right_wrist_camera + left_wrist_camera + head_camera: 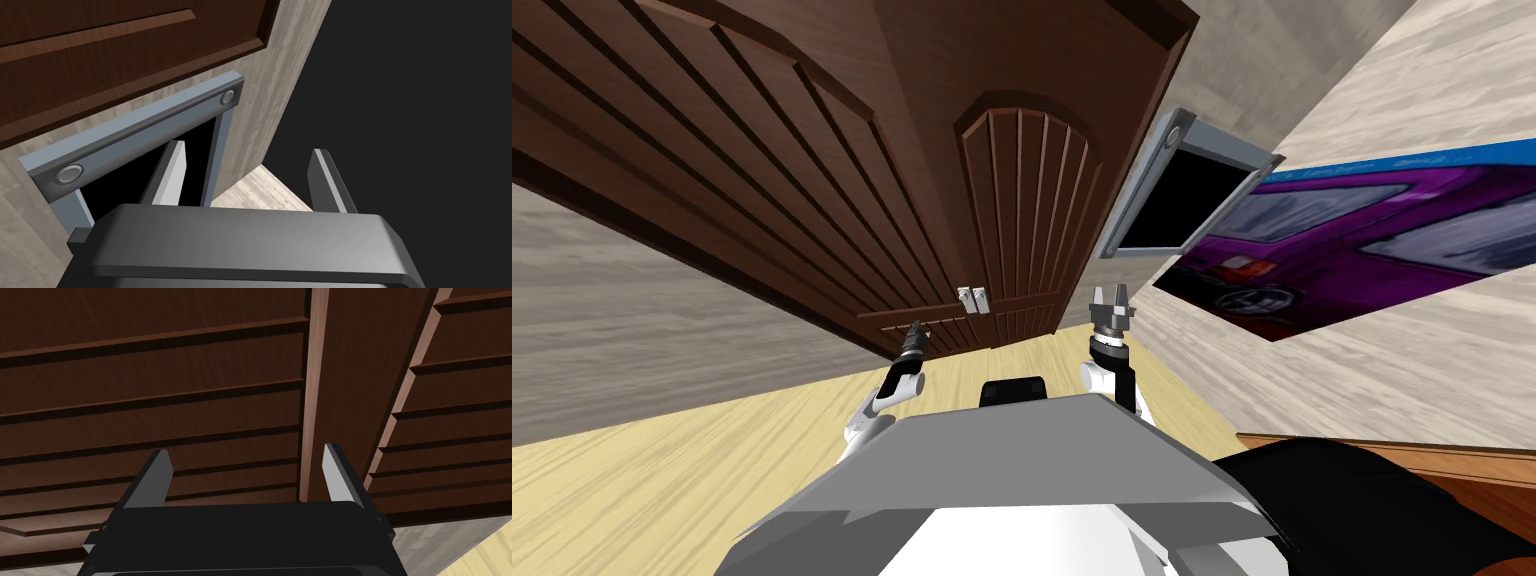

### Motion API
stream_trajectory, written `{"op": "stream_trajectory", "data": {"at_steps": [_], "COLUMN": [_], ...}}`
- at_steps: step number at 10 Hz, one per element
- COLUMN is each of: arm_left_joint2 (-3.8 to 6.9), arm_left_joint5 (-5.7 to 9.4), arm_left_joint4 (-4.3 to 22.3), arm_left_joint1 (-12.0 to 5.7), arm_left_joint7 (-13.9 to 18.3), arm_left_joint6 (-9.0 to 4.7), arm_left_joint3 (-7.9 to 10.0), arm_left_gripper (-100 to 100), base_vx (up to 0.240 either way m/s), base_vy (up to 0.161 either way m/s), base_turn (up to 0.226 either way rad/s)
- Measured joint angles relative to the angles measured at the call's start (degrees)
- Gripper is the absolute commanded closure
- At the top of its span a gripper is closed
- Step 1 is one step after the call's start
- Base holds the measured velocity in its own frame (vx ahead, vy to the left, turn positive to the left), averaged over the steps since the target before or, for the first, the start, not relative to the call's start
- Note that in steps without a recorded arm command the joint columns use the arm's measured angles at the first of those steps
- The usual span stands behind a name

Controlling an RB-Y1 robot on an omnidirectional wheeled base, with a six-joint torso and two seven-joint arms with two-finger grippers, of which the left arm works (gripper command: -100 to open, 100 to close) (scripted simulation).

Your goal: Pull the door open

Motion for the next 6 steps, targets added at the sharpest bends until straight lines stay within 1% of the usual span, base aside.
{"op": "stream_trajectory", "data": {"at_steps": [1, 2, 3, 4, 5, 6], "arm_left_joint2": [0.07, 0.46, 0.41, 0.37, -0.12, -0.75], "arm_left_joint5": [0.01, 0.09, 0.10, 0.10, -0.01, -0.17], "arm_left_joint4": [0.45, 1.24, 1.16, 1.30, 1.03, 1.23], "arm_left_joint1": [0.09, -0.31, -0.63, -1.28, -1.88, -2.88], "arm_left_joint7": [-0.21, -0.25, -0.26, -0.21, -0.26, -0.35], "arm_left_joint6": [0.11, 0.03, 0.21, 0.33, 0.41, 0.19], "arm_left_joint3": [0.92, 1.35, 1.40, 1.11, 0.54, -0.33], "arm_left_gripper": [-100, -100, -100, -100, -100, -100], "base_vx": [0.173, 0.193, 0.203, 0.207, 0.224, 0.226], "base_vy": [0.067, 0.066, 0.035, 0.023, -0.014, -0.114], "base_turn": [0.009, -0.035, -0.098, -0.126, -0.178, -0.186]}}
